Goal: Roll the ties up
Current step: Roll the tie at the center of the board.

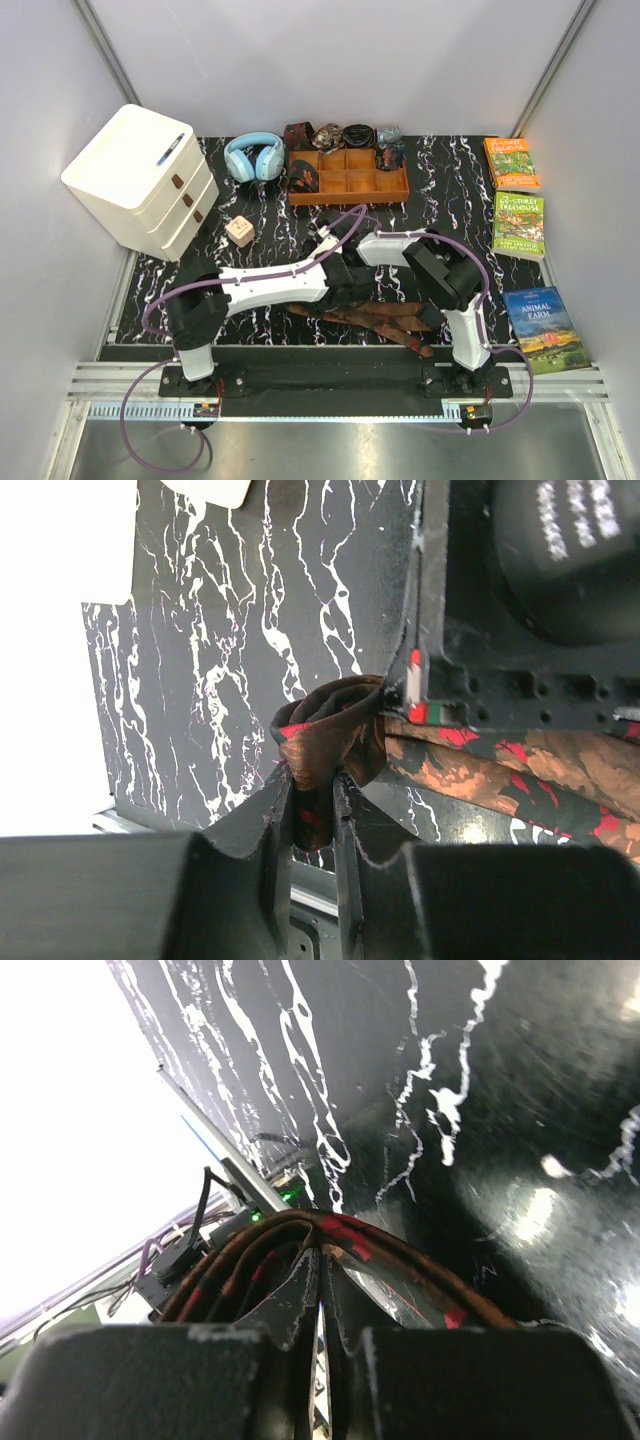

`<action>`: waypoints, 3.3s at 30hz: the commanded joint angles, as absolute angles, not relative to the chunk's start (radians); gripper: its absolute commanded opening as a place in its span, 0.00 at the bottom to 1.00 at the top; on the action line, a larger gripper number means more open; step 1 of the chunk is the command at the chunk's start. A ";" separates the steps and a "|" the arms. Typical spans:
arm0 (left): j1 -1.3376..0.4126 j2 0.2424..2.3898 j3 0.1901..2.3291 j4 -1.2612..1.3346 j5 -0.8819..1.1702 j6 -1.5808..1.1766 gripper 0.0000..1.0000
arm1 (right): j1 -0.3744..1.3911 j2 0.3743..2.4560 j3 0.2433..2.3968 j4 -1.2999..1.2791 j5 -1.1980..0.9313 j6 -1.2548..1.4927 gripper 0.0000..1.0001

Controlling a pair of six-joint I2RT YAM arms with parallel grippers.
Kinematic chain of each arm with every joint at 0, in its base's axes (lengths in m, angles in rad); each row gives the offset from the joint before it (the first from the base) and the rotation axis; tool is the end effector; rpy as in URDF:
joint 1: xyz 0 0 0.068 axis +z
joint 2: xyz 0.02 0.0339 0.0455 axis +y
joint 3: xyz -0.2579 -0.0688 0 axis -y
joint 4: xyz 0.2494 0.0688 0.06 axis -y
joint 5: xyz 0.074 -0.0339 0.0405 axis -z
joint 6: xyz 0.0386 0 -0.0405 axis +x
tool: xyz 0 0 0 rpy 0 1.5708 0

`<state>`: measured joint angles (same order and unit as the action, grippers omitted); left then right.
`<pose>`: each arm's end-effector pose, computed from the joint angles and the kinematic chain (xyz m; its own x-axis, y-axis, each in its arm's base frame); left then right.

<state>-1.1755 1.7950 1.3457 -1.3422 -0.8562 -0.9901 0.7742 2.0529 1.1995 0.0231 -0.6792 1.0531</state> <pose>0.1449 -0.2715 0.2138 -0.7650 0.4106 -0.4961 0.0526 0.8076 0.5874 0.2826 0.3102 0.1167 -0.9972 -0.0295 0.0690 0.0394 0.5771 0.8157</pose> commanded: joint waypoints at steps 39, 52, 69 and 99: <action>-1.296 1.988 1.341 -1.200 -0.726 -0.850 0.30 | 0.528 1.985 1.241 -0.373 -0.664 0.704 0.09; -1.290 1.824 1.402 -1.115 -0.552 -0.713 0.66 | 0.523 1.950 1.284 -0.423 -0.646 0.689 0.09; -0.904 1.203 0.950 -0.939 -0.259 -0.772 0.51 | 0.667 1.844 1.353 -0.552 -0.500 0.672 0.09; -0.629 1.203 0.776 -0.673 -0.097 -0.698 0.41 | 0.879 1.917 1.341 -0.460 -0.528 0.735 0.06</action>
<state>-0.6350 1.2064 0.7898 -0.7261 -0.1226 -0.7040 0.8680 1.8786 1.3293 -0.4915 -0.5240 0.7311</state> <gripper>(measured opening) 0.405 0.064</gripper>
